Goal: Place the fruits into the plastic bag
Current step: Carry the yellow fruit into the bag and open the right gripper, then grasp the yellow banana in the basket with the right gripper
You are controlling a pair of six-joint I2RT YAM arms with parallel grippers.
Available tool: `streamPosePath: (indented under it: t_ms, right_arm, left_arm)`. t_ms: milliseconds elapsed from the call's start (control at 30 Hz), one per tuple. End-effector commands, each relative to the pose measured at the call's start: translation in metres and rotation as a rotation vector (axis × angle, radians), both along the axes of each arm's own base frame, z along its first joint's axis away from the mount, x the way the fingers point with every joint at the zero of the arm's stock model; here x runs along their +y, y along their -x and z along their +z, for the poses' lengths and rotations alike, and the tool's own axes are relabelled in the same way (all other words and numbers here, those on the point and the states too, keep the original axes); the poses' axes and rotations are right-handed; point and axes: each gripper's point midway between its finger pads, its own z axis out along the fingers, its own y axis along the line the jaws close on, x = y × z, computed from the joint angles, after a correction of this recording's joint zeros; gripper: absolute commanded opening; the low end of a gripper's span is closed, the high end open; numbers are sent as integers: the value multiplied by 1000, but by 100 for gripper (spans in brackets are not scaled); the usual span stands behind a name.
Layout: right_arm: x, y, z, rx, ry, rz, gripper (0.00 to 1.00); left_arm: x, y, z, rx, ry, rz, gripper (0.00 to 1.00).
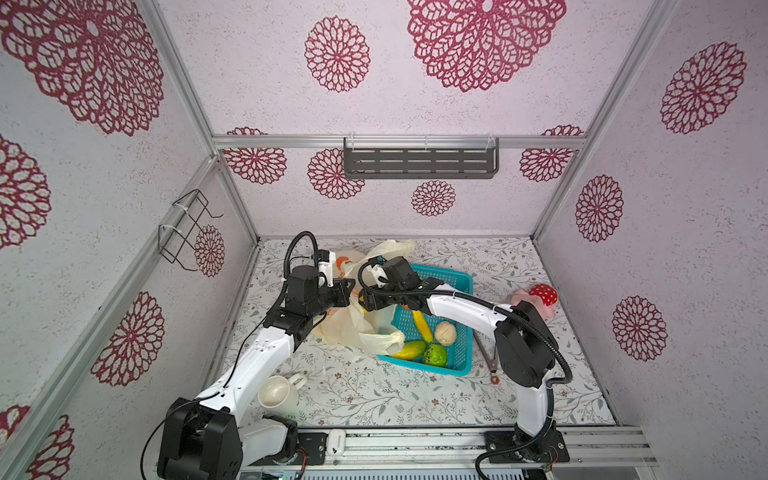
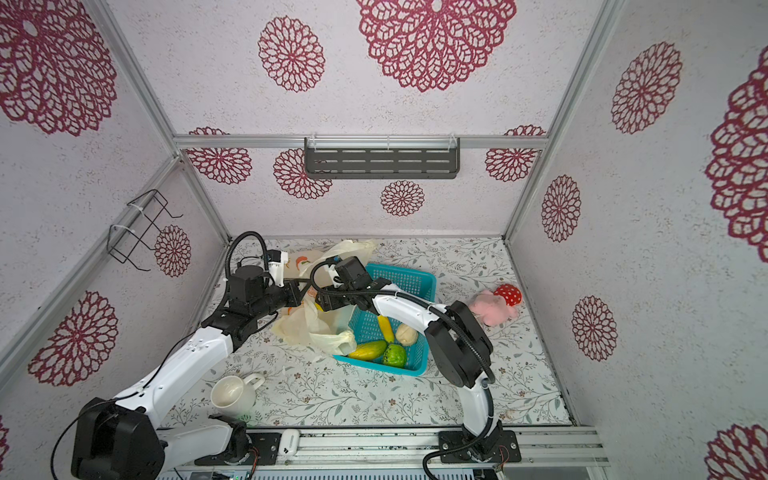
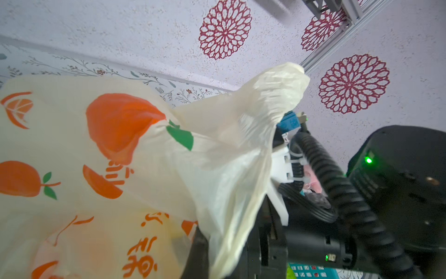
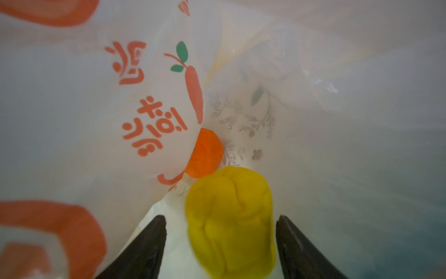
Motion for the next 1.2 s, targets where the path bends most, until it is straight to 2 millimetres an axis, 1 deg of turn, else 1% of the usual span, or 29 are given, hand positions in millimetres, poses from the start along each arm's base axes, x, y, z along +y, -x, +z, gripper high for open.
streamPosePath:
  t_ms: [0,167,333,467,567,667,733,767,833,900,933,967,1000,1067,1167]
  right_arm:
    - [0,1,12,-15,-22,-8,80]
    - [-3,0,27,-50,-51,-22,85]
    - [-10,1,53,-112,-107,-48,86]
    - [-24,0,75,-176,-147,-103,86]
    - [-44,-2,90,-240,-162,-183,87]
    - [-73,-5,99,-293,-168,-295,88]
    - [-99,-6,101,-329,-149,-394,89]
    - [-112,-7,101,-344,-134,-449,89]
    - [-152,-8,95,-364,-85,-629,90]
    - [-191,-6,87,-373,-48,-796,95]
    - [-205,-4,82,-370,-41,-845,96]
    - [-213,-3,76,-360,-35,-865,96]
    - [-215,-3,69,-340,-26,-851,96]
    - [-212,-3,52,-293,22,-797,96]
    - [-188,0,18,-178,113,-636,94]
  left_arm:
    - [0,1,8,-34,3,5,0]
    - [3,0,6,-23,-18,15,0]
    - [7,0,1,-7,7,59,0]
    - [9,1,-6,8,8,75,0]
    - [11,0,-9,13,2,88,0]
    - [13,-3,-9,8,3,101,0]
    - [13,-6,-9,7,0,109,0]
    - [13,-7,-10,7,0,111,0]
    - [14,-8,-11,12,0,118,0]
    - [13,-10,-11,10,2,120,0]
    - [13,-10,-12,11,4,121,0]
    - [13,-11,-12,10,5,122,0]
    - [13,-11,-13,10,5,122,0]
    - [13,-12,-13,10,6,125,0]
    - [13,-13,-12,8,12,127,0]
